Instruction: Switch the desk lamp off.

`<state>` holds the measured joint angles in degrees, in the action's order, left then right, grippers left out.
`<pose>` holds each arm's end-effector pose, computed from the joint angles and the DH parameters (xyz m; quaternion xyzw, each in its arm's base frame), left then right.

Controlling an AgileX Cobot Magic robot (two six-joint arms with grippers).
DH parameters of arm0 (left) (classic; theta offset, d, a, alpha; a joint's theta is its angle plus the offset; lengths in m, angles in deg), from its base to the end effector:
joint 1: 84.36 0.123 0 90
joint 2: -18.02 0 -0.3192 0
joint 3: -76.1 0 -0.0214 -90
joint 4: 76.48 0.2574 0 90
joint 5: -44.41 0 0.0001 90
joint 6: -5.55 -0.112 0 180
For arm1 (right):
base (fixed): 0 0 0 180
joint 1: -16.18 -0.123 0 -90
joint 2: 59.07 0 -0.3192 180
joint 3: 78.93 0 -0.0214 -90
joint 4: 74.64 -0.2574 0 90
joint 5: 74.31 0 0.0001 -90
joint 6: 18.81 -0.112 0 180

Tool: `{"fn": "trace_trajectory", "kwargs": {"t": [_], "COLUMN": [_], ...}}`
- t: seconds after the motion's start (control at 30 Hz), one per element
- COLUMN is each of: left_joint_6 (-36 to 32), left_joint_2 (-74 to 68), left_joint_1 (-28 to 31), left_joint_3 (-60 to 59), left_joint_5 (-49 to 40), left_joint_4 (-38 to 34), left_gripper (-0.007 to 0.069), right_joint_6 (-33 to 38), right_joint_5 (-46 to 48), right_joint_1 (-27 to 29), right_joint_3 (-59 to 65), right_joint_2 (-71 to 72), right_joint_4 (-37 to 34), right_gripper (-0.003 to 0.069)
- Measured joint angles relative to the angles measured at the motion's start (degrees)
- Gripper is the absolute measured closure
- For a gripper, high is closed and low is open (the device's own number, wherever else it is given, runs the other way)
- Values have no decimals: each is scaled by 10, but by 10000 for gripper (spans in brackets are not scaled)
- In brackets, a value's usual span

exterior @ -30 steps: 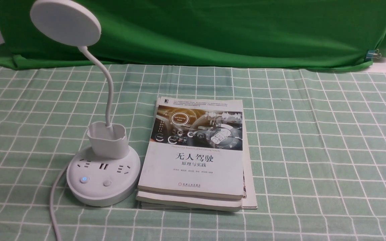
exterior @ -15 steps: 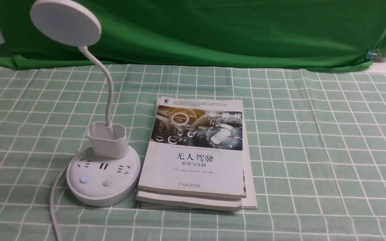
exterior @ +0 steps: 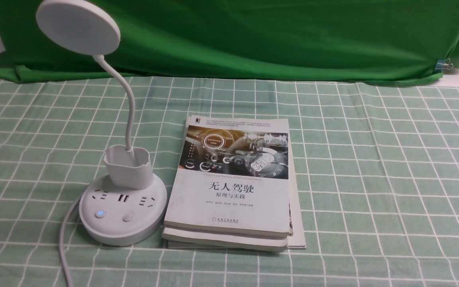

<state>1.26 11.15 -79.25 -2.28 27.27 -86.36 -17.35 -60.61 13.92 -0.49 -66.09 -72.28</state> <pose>0.0475 -0.0015 0.1802 -0.0538 0.7760 -0.0199 0.6281 0.0487 0.0008 0.1858 -0.0368 0.7604 -0.0122 0.6483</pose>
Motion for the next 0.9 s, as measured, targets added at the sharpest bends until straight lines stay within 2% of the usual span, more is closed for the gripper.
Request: {"fn": "trace_trajectory", "kwargs": {"t": [0.9], "left_joint_6": [-16], "left_joint_2": [0], "left_joint_1": [0], "left_joint_3": [0], "left_joint_5": [0], "left_joint_4": [0], "left_gripper": [601], "right_joint_6": [0], "right_joint_5": [0], "right_joint_1": [0], "right_joint_3": [0], "right_joint_2": [0], "right_joint_4": [0], "right_gripper": [417]}}
